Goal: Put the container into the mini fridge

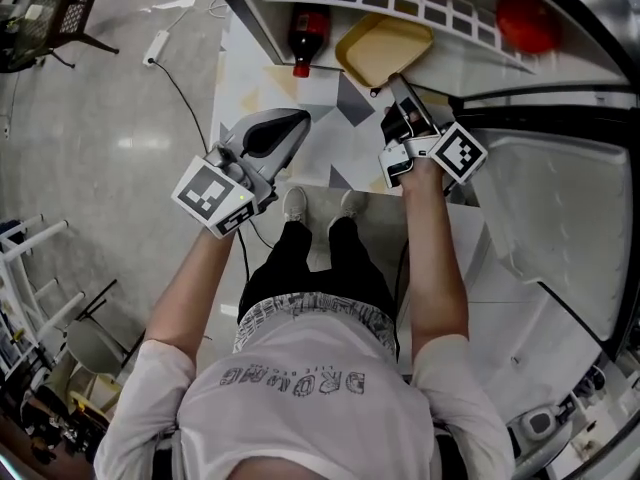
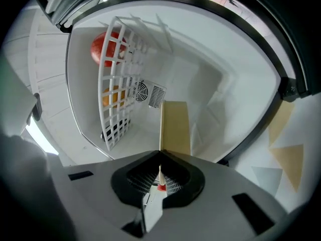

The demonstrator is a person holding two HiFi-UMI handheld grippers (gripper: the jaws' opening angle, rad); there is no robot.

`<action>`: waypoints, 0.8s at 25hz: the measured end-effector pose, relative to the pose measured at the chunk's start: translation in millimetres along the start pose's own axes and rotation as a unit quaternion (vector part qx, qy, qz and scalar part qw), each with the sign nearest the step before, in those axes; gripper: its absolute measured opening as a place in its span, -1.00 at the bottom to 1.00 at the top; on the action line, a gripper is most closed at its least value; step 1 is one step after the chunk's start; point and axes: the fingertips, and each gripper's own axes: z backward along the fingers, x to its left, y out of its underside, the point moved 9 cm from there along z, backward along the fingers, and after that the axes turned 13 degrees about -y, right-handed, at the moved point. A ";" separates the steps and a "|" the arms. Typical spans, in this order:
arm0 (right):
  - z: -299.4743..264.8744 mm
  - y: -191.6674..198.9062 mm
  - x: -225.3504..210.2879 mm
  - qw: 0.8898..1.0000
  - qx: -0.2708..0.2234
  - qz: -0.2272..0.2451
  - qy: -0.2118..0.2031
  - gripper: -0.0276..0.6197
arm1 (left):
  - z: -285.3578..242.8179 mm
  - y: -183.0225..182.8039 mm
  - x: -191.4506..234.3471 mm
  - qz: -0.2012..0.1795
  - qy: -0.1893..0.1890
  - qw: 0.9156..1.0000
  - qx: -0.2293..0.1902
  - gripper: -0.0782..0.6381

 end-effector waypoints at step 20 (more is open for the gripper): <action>-25.4 -5.9 -41.4 0.996 -0.056 -0.057 0.030 -0.89 | -16.6 8.2 0.9 0.007 -0.002 1.000 0.009 -0.77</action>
